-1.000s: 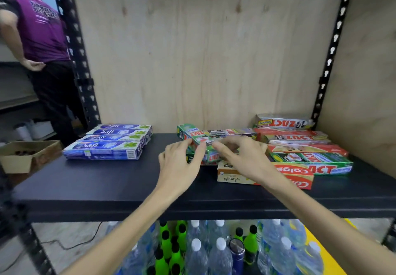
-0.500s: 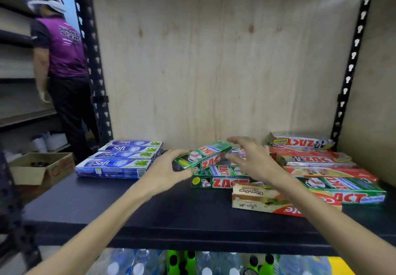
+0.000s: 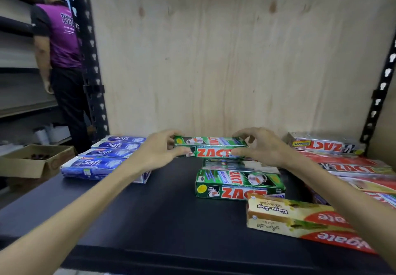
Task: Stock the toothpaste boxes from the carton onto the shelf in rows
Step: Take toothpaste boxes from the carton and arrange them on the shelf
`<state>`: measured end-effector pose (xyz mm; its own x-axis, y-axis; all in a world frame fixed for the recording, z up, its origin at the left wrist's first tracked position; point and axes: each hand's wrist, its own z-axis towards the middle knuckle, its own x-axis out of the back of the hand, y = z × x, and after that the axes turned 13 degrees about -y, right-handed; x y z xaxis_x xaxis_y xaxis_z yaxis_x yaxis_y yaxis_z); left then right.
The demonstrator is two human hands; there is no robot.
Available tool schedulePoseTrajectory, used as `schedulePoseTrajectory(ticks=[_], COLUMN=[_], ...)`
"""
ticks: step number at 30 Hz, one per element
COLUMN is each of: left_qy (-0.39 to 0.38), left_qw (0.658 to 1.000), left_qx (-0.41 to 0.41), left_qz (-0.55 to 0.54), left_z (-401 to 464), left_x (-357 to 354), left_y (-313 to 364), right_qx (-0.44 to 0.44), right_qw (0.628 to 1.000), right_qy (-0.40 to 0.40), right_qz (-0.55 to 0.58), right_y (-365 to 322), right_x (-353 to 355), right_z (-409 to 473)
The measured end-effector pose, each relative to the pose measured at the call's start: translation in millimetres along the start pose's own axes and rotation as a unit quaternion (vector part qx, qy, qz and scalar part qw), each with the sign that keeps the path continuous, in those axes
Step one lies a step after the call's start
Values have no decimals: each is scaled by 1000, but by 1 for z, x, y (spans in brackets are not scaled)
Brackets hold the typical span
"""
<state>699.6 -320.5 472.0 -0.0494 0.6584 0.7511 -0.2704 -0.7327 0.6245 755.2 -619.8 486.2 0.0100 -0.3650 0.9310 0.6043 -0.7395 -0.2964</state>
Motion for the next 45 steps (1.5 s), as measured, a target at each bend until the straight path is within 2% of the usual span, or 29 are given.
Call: schedulePoseTrajectory(ticks=[3, 8, 14, 20, 24, 30, 38, 41, 43, 45], left_qy=[-5, -64, -54, 4, 7, 8, -7, 15, 32, 19], left_qw=[996, 978, 975, 979, 975, 977, 970, 965, 976, 993], left_qx=[15, 64, 43, 7, 19, 60, 61, 39, -5, -41], left_qz=[84, 188, 212, 202, 221, 206, 234, 261, 216, 111], left_z=[36, 69, 75, 76, 76, 76, 70, 65, 57, 44], left_x=[20, 34, 20, 9, 11, 15, 14, 10, 5, -2], left_y=[-8, -37, -65, -73, -68, -69, -63, -55, -41, -24], right_qx=[-20, -63, -88, -123, -145, -129, -121, -124, -112, -96], right_qw=[1000, 998, 995, 990, 987, 987, 990, 990, 992, 994], right_qy=[16, -5, -35, -14, 29, 26, 32, 50, 35, -4], right_qz=[14, 28, 41, 72, 66, 92, 65, 36, 44, 47], right_y=[-3, 2, 11, 20, 17, 11, 12, 11, 10, 11], right_x=[-2, -24, -51, -61, -65, -66, -65, -54, -41, -28], right_z=[30, 83, 97, 95, 98, 102, 96, 86, 74, 58])
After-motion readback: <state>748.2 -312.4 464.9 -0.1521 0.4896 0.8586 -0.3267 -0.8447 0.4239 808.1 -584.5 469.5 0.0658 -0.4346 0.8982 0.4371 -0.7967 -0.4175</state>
